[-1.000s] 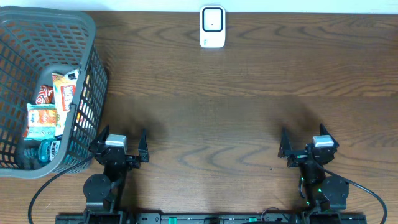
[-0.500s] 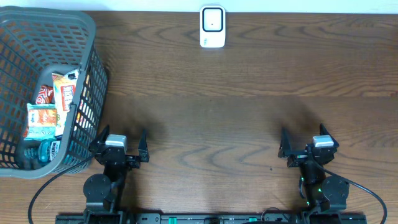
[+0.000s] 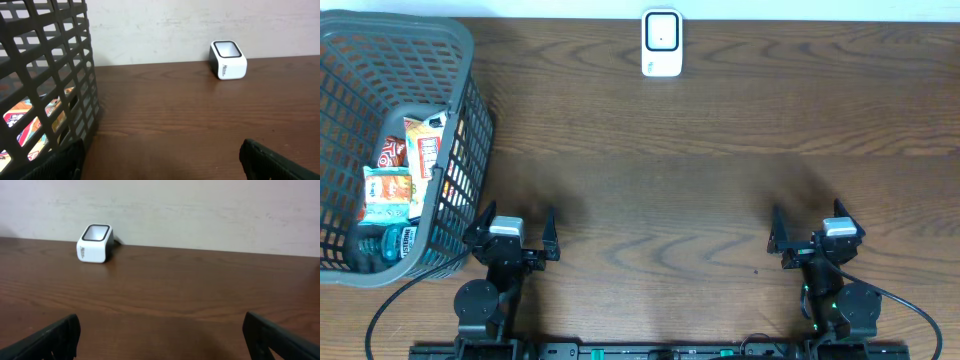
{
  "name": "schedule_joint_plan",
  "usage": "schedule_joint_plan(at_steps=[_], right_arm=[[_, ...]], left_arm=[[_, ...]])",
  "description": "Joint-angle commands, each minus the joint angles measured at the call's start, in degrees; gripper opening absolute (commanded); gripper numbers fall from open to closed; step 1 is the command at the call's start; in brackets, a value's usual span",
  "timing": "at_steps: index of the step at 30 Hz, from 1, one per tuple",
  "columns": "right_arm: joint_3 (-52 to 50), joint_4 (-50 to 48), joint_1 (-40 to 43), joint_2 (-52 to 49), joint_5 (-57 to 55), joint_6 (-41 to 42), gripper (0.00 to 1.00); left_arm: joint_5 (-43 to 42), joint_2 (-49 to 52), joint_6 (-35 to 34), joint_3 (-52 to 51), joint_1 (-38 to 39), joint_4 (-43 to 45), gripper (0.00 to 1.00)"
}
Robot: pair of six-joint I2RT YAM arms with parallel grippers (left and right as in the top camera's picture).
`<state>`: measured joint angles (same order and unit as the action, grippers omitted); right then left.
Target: Scan the item barcode
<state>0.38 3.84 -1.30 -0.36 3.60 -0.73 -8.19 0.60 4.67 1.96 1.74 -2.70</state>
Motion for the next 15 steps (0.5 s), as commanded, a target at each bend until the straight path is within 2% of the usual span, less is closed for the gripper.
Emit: schedule_joint_plan(at_steps=[1,15], right_arm=[[-0.1,0.2,0.1,0.0,-0.3,-0.9,0.99],[-0.1,0.2,0.1,0.0,-0.3,-0.8,0.99]], left_arm=[[0.3,0.0,-0.3,-1.7,0.2,-0.8,0.99],[0.3,0.0,-0.3,-1.7,0.2,-0.8,0.98]])
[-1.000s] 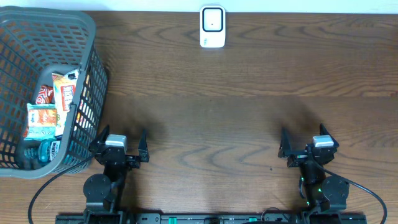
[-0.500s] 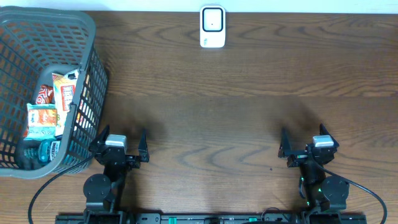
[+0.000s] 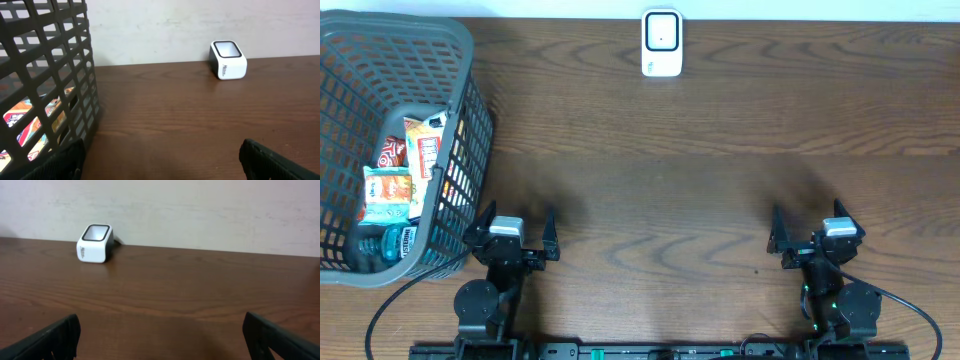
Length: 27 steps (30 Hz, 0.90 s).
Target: Scan the item barcode
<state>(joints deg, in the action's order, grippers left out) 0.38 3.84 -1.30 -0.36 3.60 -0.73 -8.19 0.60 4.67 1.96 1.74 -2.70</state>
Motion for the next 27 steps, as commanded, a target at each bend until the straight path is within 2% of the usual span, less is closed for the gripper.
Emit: schedule_joint_plan(at_steps=[1,12,15,19,27], right_arm=[[-0.1,0.2,0.1,0.0,-0.3,-0.8,0.99],[-0.1,0.2,0.1,0.0,-0.3,-0.9,0.99],[-0.1,0.2,0.1,0.0,-0.3,-0.8,0.99],[-0.1,0.2,0.1,0.0,-0.3,-0.8,0.99],[-0.1,0.2,0.1,0.0,-0.3,-0.9,0.99]], left_arm=[[0.3,0.0,-0.3,-1.7,0.2,-0.8,0.98],[2.2,0.0,3.2,-1.7,0.2,0.5,0.98],[-2.2,0.0,0.4,-1.7,0.2,0.7,0.98],[-7.8,0.0,0.4,-0.8,0.2,0.7,0.98],[-10.8,0.1,0.4,4.1,0.3,0.2,0.98]])
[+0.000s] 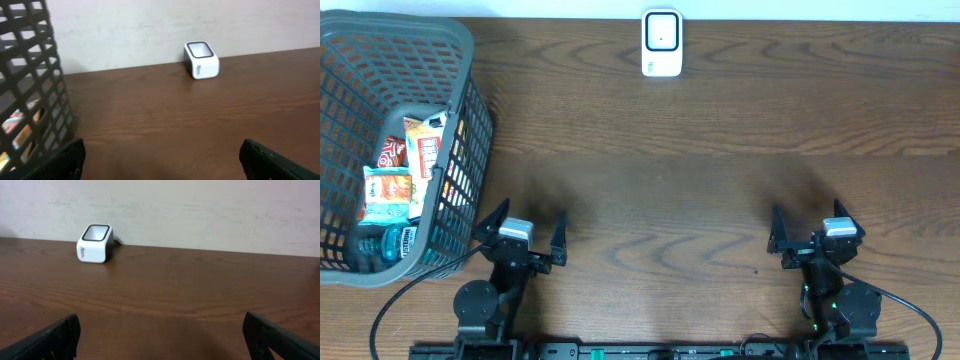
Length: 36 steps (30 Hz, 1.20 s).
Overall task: Scan the item barcode
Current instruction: 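Reach the left gripper into the basket toward the orange snack box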
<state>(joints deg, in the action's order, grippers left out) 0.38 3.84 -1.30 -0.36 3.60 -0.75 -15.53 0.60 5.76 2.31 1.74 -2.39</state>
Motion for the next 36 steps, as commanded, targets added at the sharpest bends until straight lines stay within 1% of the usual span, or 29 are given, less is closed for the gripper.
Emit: schedule_joint_plan(at_steps=[1,4,8,13,16,19,25,27,29,32,35,36], right_arm=[[-0.1,0.2,0.1,0.0,-0.3,-0.8,0.99],[-0.1,0.2,0.1,0.0,-0.3,-0.8,0.99],[-0.1,0.2,0.1,0.0,-0.3,-0.8,0.99],[-0.1,0.2,0.1,0.0,-0.3,-0.8,0.99],[-0.1,0.2,0.1,0.0,-0.3,-0.8,0.99],[-0.1,0.2,0.1,0.0,-0.3,-0.8,0.99],[-0.1,0.2,0.1,0.0,-0.3,-0.8,0.99],[-0.1,0.2,0.1,0.0,-0.3,-0.8,0.99],[-0.1,0.2,0.1,0.0,-0.3,-0.8,0.99],[-0.1,0.2,0.1,0.0,-0.3,-0.8,0.99],[-0.1,0.2,0.1,0.0,-0.3,-0.8,0.99],[-0.1,0.2,0.1,0.0,-0.3,-0.8,0.99]], left_arm=[[-4.2,0.2,-0.7,4.7,0.3,-0.3,0.98],[-6.3,1.5,-0.7,7.7,0.3,-0.6,0.98],[-6.6,4.7,-1.4,12.1,0.3,-2.7,0.98],[-6.6,11.4,-1.9,18.9,0.3,-6.2,0.98],[-6.6,16.9,-3.5,24.6,0.3,-9.4,0.98],[-7.3,21.6,-4.0,30.3,0.3,-14.8,0.98],[-7.9,31.1,-3.9,44.4,0.3,-30.8,0.98],[-9.9,33.0,-3.9,48.9,0.3,-37.5,0.98],[-10.6,33.8,-3.9,50.9,0.3,-41.9,0.98],[-11.5,33.9,-4.0,50.9,0.3,-44.9,0.98],[-15.0,33.9,-4.0,51.0,0.3,-44.4,0.98],[-15.5,33.9,-5.0,51.2,0.3,-43.9,0.98]])
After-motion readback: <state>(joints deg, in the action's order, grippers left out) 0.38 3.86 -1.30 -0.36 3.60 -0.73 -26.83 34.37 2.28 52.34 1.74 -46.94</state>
